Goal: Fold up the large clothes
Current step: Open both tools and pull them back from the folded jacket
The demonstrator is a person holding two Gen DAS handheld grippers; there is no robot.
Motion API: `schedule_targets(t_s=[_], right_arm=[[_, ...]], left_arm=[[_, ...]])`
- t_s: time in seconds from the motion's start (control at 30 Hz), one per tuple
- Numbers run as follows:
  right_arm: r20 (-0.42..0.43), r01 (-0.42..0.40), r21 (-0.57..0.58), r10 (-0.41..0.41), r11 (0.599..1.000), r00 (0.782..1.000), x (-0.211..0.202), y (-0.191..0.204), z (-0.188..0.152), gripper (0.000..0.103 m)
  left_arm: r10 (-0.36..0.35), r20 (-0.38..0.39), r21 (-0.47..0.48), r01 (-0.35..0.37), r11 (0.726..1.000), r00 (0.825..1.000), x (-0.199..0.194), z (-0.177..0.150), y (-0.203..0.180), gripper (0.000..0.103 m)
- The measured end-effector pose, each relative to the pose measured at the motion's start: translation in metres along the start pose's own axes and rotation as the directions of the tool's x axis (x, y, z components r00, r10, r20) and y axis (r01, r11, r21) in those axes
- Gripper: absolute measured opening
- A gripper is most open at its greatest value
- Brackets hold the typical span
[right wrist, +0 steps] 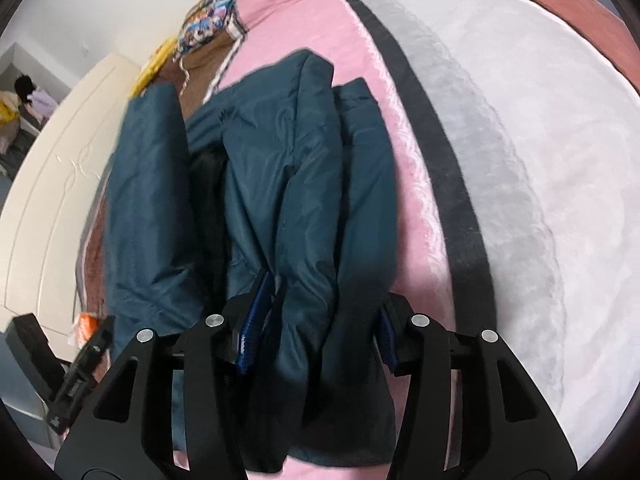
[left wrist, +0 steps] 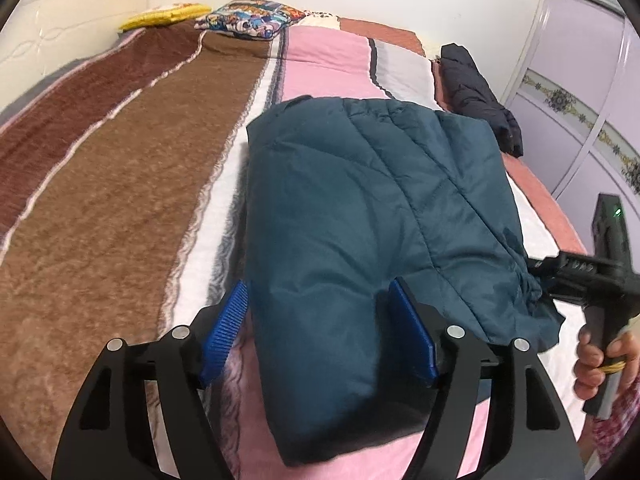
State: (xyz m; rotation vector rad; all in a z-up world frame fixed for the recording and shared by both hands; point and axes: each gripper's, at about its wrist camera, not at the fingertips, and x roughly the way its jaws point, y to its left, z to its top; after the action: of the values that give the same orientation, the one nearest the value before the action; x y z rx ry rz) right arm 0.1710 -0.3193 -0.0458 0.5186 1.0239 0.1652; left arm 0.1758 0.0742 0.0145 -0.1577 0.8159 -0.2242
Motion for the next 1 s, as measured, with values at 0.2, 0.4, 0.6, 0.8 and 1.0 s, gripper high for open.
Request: schedule_targets(t_s=[0.2,0.4,0.6,0.8,1.0], right_arm=[[0.039,0.02,-0.031,-0.019,0.999,0.999,-0.025,0.008,-0.014,0.058],[0.046,0.016,-0.04,-0.014,0.999,0.999,-0.043,0.014,-0.03,0.059],[0.043,0.018,-0.057,-0.015,0.998,0.999,-0.058,0.019,-0.048,0.059],[0.042,0.013,-0.068,-0.011,0.998,0.999,-0.069,0.024,-0.063,0.059],[0.052,0.013,-0.095,-0.008,0.995,0.999,-0.083,0.034,-0.076,0.059]], left_arm=[[0.03,0.012,0.013,-0.03,0.999,0.999,-0.025,-0.01,-0.008,0.071],[0.056,0.028,0.022,-0.057,0.998,0.998,-0.048,-0.021,-0.014,0.071],[0.067,0.039,0.007,-0.067,0.998,0.997,-0.068,-0.03,-0.015,0.071],[0.076,0.052,0.016,-0.077,0.997,0.996,-0.087,-0.038,-0.021,0.071],[0.082,0.07,0.012,-0.084,0.996,0.994,-0.107,-0.047,-0.026,0.071]])
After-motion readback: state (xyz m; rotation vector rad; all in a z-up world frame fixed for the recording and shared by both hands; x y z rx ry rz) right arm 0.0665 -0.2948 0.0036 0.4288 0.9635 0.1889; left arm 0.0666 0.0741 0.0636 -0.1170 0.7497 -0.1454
